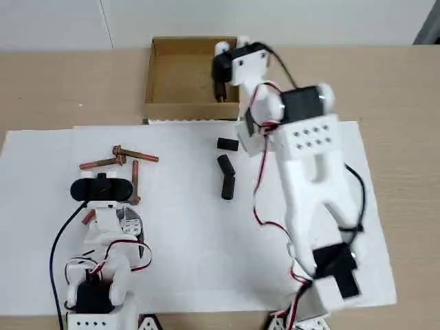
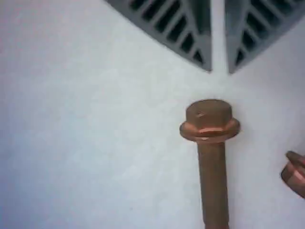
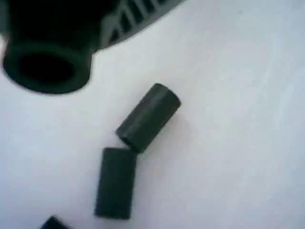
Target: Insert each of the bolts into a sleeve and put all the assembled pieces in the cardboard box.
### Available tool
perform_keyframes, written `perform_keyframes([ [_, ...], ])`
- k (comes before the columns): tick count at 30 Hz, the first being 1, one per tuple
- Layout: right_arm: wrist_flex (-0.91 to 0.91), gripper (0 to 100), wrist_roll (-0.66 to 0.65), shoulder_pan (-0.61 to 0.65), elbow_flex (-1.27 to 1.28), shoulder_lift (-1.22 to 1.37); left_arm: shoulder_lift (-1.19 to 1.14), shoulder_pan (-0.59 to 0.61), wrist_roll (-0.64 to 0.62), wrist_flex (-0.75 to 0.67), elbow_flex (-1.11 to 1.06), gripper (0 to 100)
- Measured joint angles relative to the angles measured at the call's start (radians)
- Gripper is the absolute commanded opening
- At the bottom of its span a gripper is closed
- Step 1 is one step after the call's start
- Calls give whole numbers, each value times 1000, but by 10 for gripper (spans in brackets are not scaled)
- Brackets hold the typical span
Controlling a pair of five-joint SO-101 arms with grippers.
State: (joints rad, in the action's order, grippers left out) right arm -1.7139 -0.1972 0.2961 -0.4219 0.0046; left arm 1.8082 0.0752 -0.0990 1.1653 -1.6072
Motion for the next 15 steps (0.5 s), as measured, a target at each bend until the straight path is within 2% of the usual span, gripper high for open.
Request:
perform_keyframes([
  [5, -2, 2, 0, -51, 74, -141, 0, 0, 0, 0, 31, 6],
  [11, 2, 2, 0, -57, 367, -358, 0, 0, 0, 6, 126, 6],
  [15, 31, 3, 0, -69, 534, -479, 0, 0, 0, 66, 192, 6],
])
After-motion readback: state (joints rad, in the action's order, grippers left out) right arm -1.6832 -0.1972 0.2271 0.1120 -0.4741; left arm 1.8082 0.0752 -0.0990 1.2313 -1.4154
